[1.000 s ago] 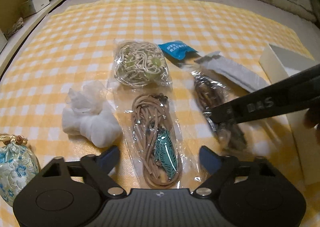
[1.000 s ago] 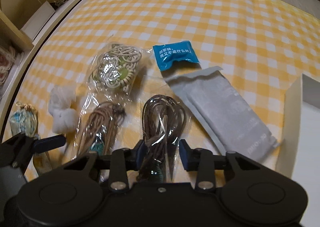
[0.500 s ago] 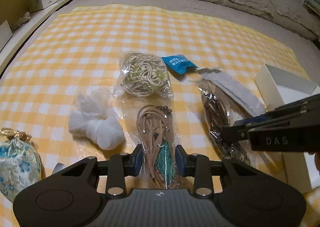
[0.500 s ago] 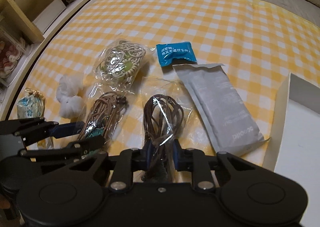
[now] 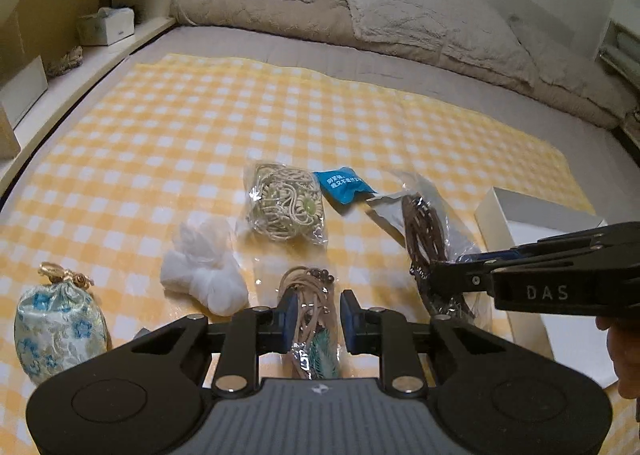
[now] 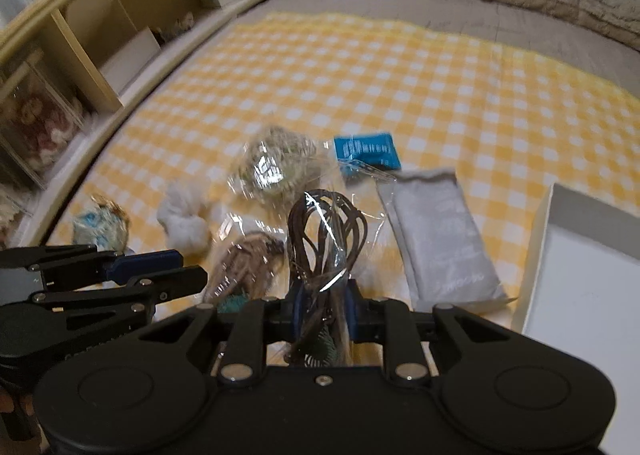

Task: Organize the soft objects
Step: 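Carry both bagged cords into the white box while both tools hold them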

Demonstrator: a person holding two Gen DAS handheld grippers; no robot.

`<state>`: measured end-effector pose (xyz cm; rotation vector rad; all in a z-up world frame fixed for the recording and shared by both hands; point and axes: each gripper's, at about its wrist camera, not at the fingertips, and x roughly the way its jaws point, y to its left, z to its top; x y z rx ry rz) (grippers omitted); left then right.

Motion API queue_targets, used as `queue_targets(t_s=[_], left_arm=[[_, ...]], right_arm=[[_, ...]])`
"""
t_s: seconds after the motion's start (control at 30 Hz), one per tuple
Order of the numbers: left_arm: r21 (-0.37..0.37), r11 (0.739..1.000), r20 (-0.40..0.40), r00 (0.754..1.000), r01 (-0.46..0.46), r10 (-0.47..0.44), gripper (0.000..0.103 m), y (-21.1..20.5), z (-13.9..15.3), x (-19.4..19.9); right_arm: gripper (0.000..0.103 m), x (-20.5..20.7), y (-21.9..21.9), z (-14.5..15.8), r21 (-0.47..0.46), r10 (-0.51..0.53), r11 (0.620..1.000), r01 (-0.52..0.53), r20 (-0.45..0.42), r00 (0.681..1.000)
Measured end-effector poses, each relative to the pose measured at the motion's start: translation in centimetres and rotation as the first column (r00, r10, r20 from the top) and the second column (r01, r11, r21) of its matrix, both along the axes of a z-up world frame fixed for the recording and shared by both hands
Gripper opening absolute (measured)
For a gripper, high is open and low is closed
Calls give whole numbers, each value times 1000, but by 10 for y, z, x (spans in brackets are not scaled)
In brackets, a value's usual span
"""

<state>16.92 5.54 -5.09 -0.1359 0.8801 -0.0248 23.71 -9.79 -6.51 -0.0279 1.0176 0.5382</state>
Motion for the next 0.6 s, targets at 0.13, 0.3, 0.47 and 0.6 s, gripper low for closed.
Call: queue_targets(t_s=[0.13, 0.3, 0.47, 0.6], left_arm=[[14, 999, -23, 999, -37, 37, 59, 0, -11, 2], [66, 998, -73, 997, -15, 20, 69, -11, -33, 14], [128, 992, -130, 991, -6, 23, 70, -18, -56, 31], [158, 987, -145, 989, -2, 25, 68, -21, -67, 38]], right_arm=[[22, -5, -3, 9, 8, -17, 1000, 17, 20, 1000], [22, -10, -5, 10, 0, -19, 1000, 19, 23, 1000], [22, -11, -8, 8, -13, -21, 1000, 22, 23, 999], [22, -9, -11, 7, -18, -23, 1000, 24, 23, 999]])
